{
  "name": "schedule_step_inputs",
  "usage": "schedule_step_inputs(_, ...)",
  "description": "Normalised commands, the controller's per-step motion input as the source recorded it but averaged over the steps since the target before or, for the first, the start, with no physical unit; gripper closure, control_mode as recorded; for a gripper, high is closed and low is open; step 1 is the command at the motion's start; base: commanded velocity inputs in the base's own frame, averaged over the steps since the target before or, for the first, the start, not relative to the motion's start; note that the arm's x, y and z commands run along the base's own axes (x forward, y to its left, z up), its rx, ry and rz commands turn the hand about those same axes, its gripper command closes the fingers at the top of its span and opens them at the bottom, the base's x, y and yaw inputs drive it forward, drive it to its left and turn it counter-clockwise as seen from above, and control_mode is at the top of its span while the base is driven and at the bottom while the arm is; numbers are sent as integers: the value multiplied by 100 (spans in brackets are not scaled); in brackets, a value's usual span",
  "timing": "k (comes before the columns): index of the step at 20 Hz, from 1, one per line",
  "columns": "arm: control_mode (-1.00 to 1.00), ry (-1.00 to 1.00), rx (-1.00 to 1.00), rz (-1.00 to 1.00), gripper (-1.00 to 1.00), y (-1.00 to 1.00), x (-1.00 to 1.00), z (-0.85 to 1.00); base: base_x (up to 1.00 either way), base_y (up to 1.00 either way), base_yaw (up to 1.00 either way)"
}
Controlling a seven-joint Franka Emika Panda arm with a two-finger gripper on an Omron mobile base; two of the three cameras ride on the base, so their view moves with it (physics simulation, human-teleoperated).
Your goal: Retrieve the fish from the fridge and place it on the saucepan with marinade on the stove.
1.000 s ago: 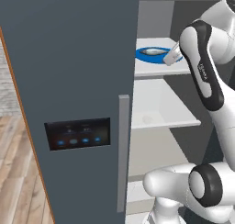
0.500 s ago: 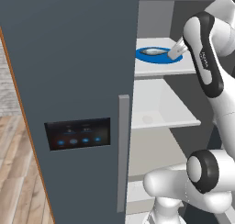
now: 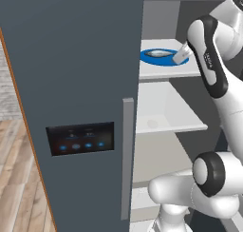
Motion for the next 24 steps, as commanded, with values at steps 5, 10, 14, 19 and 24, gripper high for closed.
schedule_step_inputs(5,-100,0,0,0,-100,0,29,-2,0,0,0)
schedule_step_inputs(10,-100,2,0,0,-100,0,32,0,0,0,0)
schedule_step_inputs(14,-100,2,0,1,-100,0,36,0,0,0,0)
schedule_step_inputs(19,-100,2,0,2,-100,-1,36,0,0,0,0)
schedule_step_inputs(24,-100,3,0,7,-100,-2,28,-1,0,0,0)
